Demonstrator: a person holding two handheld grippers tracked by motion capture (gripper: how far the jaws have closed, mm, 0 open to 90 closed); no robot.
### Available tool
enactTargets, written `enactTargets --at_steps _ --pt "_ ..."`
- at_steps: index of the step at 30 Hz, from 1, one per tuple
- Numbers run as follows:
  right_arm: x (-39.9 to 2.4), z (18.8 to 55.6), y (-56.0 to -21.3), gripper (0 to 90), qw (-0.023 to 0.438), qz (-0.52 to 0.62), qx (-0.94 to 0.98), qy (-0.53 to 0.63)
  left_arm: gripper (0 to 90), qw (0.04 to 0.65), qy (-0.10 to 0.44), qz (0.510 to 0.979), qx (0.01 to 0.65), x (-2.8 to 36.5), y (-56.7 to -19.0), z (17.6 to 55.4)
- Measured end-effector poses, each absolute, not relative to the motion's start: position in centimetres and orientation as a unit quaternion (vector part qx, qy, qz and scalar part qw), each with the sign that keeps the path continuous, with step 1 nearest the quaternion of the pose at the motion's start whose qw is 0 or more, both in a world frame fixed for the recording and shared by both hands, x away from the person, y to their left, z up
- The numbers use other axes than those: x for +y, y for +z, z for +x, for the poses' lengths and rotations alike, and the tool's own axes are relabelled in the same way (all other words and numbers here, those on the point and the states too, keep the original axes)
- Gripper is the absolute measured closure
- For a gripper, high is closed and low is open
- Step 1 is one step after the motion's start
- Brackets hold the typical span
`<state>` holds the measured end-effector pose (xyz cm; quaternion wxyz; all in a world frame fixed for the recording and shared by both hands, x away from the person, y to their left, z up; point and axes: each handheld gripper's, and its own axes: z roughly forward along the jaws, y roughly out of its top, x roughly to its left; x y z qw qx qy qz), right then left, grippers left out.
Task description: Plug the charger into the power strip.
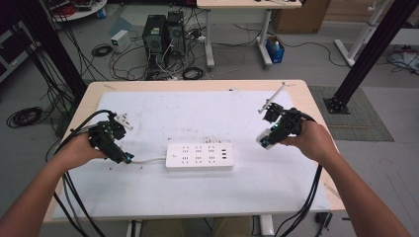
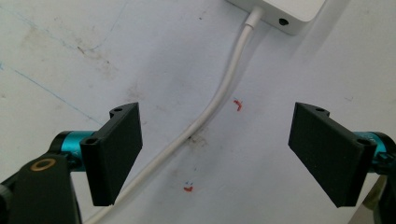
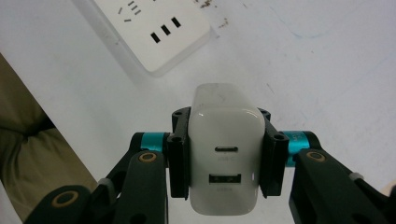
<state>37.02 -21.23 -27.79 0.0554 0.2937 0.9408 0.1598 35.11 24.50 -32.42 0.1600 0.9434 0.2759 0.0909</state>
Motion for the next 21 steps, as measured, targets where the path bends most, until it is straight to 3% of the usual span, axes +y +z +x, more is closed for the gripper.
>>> enactTargets --at_steps 21 --pt "-10.8 40.6 -29.4 62.2 0.030 0.159 0.977 0.138 17.7 0.159 0.102 0.944 0.271 25.5 -34.6 34.4"
